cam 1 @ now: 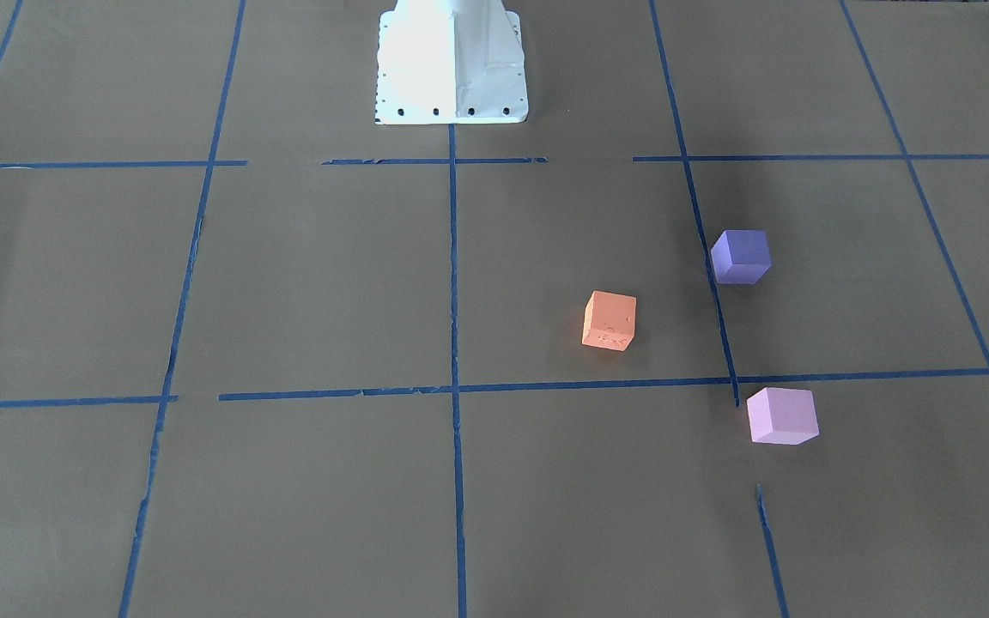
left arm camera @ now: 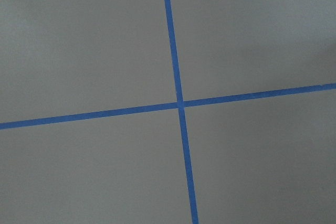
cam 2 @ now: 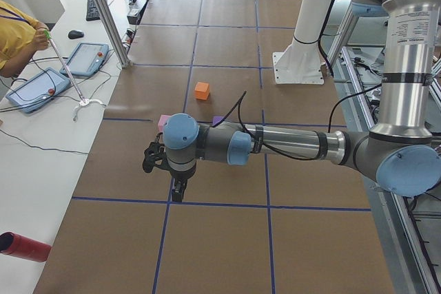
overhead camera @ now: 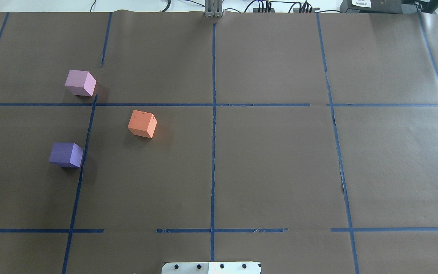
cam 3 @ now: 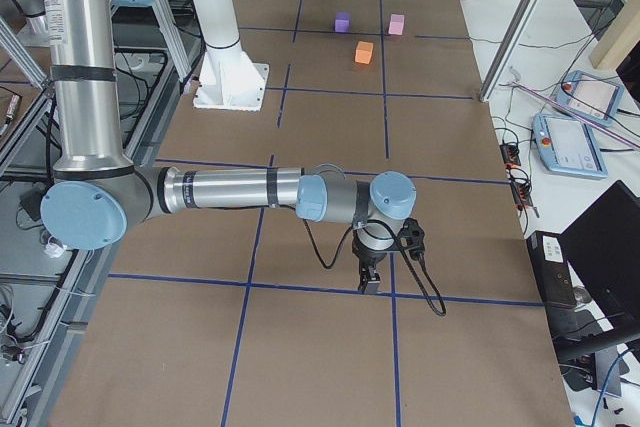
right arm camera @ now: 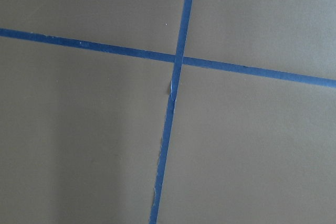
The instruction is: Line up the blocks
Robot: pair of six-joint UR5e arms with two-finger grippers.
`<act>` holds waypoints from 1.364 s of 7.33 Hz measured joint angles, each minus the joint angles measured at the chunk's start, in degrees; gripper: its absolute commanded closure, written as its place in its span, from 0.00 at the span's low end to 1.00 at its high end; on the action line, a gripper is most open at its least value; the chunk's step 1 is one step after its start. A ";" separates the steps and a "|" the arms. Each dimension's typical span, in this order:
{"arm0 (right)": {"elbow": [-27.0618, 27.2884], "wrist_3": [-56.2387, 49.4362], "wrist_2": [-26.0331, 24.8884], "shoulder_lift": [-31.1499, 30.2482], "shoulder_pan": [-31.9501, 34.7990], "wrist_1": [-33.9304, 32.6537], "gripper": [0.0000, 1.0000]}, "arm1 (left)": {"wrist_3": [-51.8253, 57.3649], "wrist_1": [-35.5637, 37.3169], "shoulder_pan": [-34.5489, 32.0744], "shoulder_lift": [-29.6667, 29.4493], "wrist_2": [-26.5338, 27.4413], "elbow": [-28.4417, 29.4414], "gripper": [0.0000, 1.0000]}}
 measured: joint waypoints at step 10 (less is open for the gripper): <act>0.00 0.01 0.00 0.02 0.01 0.00 0.00 | -52.26 -22.51 37.63 -21.83 7.84 1.13 0.00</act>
